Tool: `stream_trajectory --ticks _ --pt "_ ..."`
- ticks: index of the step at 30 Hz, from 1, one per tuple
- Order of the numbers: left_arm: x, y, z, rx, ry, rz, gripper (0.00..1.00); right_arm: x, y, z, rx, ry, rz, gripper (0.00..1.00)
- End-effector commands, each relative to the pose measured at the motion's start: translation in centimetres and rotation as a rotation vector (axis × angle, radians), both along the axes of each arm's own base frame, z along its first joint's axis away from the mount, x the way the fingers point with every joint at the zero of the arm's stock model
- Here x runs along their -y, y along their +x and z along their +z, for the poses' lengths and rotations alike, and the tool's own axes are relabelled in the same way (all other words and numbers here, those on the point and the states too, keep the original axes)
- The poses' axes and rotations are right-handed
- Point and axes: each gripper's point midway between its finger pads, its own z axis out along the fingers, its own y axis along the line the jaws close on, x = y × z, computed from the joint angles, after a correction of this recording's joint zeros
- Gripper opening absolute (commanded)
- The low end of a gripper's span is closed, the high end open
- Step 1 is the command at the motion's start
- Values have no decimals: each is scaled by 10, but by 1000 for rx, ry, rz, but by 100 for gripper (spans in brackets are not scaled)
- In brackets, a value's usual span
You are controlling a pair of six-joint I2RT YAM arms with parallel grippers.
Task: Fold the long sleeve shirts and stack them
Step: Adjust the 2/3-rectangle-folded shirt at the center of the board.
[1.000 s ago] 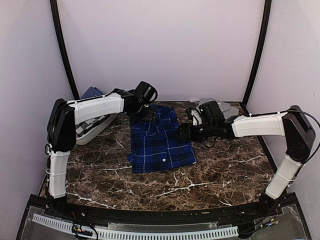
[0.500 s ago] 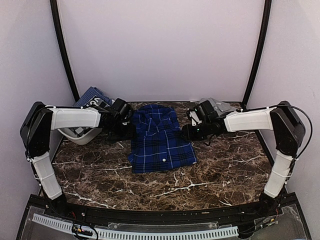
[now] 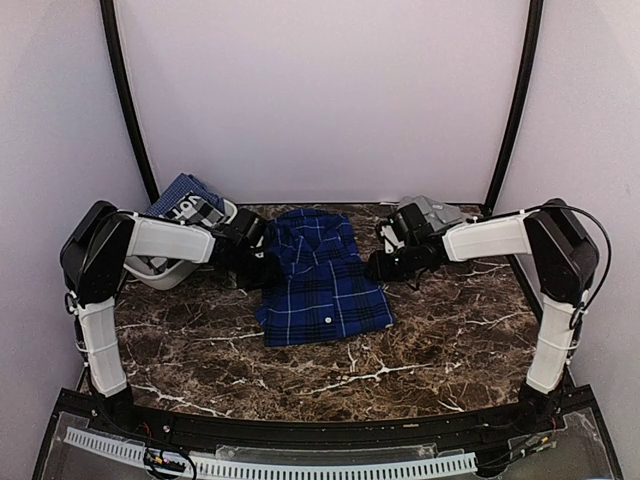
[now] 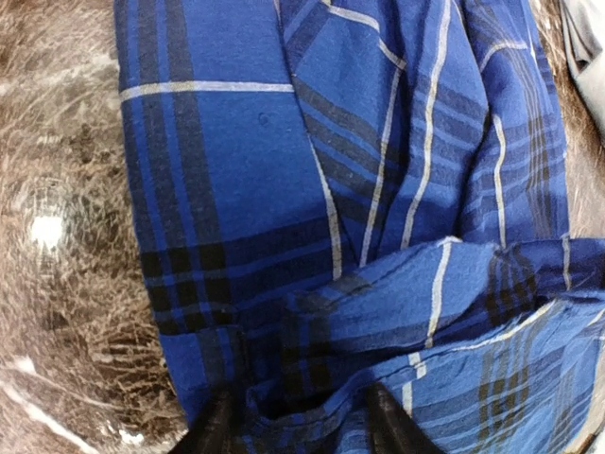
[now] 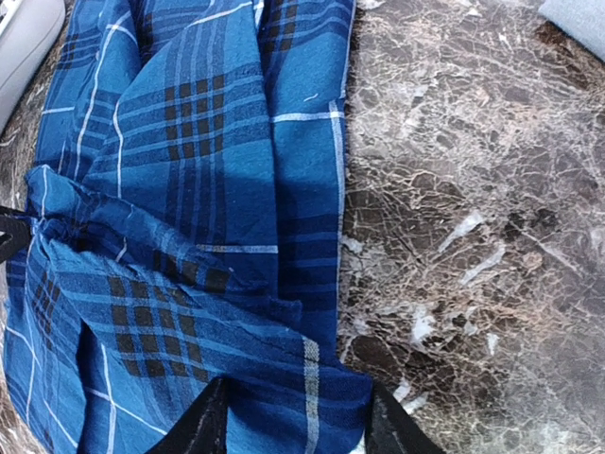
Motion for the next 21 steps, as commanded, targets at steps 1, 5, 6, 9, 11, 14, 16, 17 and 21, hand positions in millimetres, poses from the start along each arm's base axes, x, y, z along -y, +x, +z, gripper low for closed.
stream_trajectory --ticks 1,5,6,9,11,14,16,17,21 --pt "6 11 19 39 -38 0 38 -11 13 11 37 37 21 42" --pt "4 12 34 65 -37 1 13 -16 17 14 41 41 33 28" --pt "2 11 36 70 -26 5 10 -16 18 16 44 42 35 23" --pt "-7 8 52 102 -12 23 0 -20 20 25 62 51 43 6" --pt "-16 4 59 122 3 44 0 -23 20 30 78 57 50 0" --pt "-25 0 60 142 17 59 0 -28 22 31 89 65 58 0" --pt "-29 1 53 132 39 72 0 -31 25 24 75 60 62 0" --pt "-31 1 50 124 47 77 0 -33 27 21 71 60 66 0" --pt "-32 7 37 102 54 86 0 -40 35 4 58 62 73 0"
